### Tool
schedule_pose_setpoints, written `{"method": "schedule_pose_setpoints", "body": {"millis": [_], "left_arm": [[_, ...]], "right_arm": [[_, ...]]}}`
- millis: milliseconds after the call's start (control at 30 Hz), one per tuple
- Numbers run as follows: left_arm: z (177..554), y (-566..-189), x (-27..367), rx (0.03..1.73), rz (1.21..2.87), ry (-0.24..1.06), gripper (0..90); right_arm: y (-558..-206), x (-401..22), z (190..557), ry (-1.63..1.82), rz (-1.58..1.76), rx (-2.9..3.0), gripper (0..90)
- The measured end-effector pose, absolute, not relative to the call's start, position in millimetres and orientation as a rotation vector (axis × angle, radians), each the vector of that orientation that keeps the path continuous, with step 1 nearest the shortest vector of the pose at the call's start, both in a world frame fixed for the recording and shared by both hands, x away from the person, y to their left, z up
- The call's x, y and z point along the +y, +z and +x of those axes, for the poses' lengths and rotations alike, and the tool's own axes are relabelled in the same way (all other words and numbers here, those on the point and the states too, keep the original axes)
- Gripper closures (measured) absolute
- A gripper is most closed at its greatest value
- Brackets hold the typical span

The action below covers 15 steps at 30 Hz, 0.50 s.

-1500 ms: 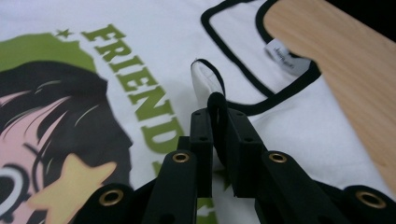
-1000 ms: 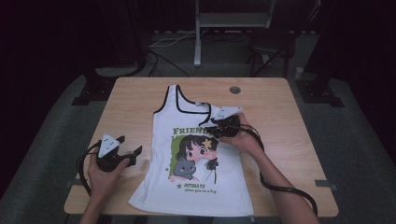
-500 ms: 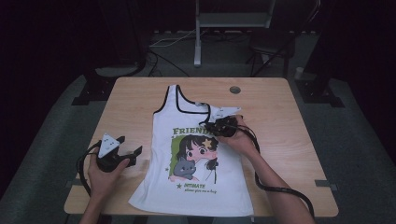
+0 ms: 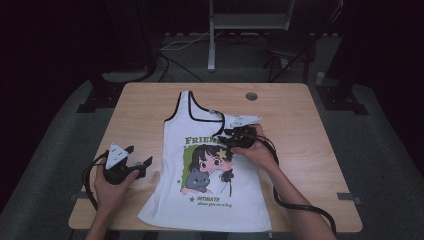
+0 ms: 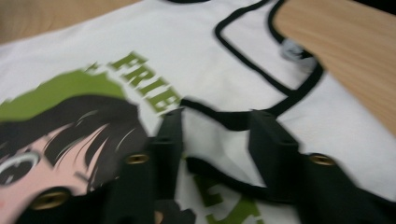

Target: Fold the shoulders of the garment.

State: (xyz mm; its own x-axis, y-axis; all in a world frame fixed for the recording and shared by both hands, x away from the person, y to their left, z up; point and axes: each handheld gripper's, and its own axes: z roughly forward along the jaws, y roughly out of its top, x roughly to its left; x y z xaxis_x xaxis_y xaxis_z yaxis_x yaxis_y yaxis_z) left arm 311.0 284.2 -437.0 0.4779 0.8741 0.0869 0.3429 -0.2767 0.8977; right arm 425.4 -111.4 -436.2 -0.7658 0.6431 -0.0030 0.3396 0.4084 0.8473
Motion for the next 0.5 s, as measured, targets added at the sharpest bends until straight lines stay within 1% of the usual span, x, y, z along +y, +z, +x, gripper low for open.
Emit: {"method": "schedule_pose_setpoints", "body": {"millis": [33,100,167,333,500], "left_arm": [[310.9,-437.0,284.1,1.022,1.838,0.753,20.1],[310.9,-437.0,284.3,1.021,1.838,0.753,20.1],[310.9,-437.0,284.3,1.023,1.836,0.752,20.1],[311.0,-437.0,284.2,1.024,1.837,0.751,20.1],[310.9,-437.0,284.1,1.024,1.837,0.754,20.1]], "right_arm": [[-435.8,-112.2,425.1,1.290,0.891,2.311,42.0],[-435.6,-114.0,425.1,1.281,0.941,2.282,33.9],[-435.1,-115.8,425.2,1.279,0.980,2.257,29.1],[-433.0,-120.2,424.9,1.291,1.047,2.213,22.6],[-428.7,-121.9,422.3,1.301,1.074,2.199,20.6]]}}
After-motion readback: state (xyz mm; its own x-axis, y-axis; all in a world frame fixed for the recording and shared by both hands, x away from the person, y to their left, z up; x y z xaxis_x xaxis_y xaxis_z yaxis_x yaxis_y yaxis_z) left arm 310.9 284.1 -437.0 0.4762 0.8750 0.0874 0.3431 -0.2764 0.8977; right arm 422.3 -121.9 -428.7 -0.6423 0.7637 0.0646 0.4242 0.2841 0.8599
